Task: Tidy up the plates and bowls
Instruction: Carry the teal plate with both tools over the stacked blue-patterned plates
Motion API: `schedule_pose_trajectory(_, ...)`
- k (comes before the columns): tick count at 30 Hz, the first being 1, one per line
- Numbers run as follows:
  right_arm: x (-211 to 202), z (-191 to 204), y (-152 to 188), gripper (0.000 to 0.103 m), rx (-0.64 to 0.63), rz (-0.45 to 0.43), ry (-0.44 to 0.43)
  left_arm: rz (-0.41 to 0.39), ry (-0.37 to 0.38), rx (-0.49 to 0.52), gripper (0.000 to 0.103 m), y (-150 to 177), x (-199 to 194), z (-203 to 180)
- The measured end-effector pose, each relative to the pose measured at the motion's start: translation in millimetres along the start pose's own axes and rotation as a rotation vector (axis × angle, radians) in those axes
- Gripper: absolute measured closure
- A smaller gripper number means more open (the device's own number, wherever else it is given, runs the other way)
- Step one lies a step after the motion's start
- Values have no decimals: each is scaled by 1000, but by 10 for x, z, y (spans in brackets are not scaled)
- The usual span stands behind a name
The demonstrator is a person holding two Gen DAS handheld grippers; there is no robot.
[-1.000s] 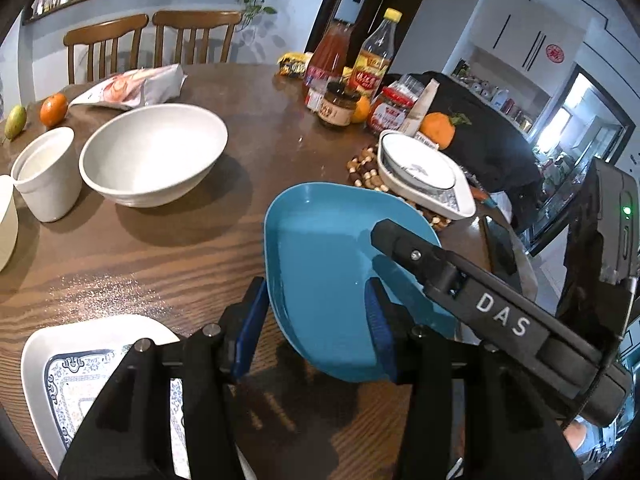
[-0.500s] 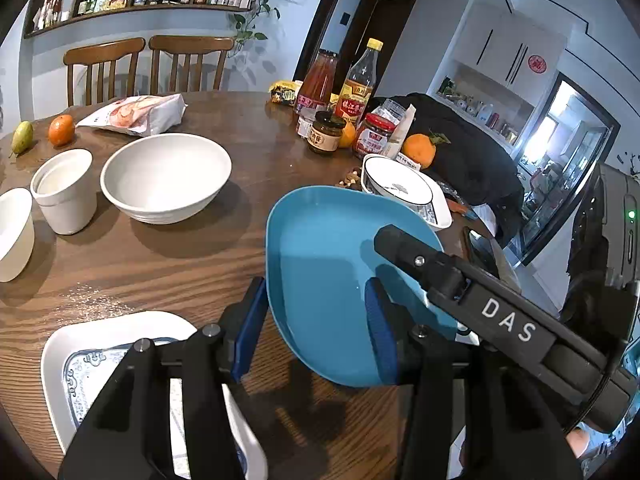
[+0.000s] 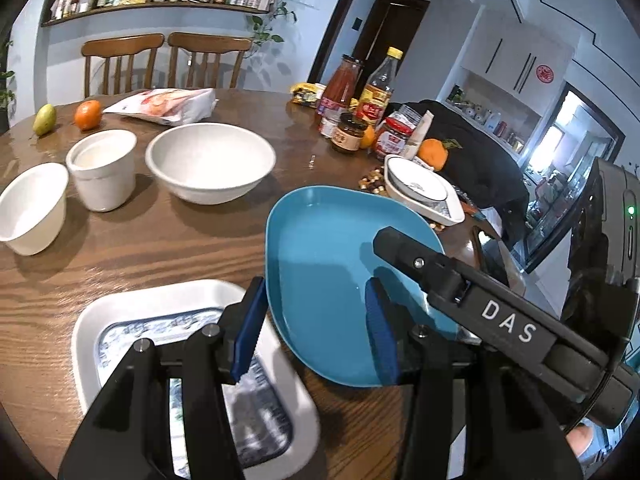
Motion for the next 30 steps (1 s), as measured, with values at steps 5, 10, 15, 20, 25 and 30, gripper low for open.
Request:
schedule_pose_trajectory(5, 5, 189, 92, 43, -27, 26, -39, -15, -43, -13, 55, 57, -186, 145)
schedule_pose_trajectory(10, -20, 390, 169, 43, -67, 41, -70, -33, -73, -33, 55, 130, -388, 284)
schedule_pose_trajectory(15, -29, 566, 256, 43, -96, 53, -91, -34, -91, -52, 55, 179, -515, 424)
schedule_pose_trajectory(20, 15, 695, 337, 43, -118, 77, -102, -25, -109, -73, 55, 253, -580, 539)
schedule_pose_trajectory(25, 66, 777, 393, 43, -129, 107, -115, -16, -131, -89, 55, 322, -631, 621)
schedule_pose_trajectory(30, 88, 804, 452, 43, -140, 125, -107, 8, -134, -93, 55, 379, -635, 651)
Point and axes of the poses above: each gripper's, at about its wrist camera, not at the fingertips, and x roughly the way its jaws point, z to its left, y to its underside, the point moved 1 cm from there along x, roughly the way its jaws point, and after that the axes turned 8 degrees about -y, right-handed, at the moved point
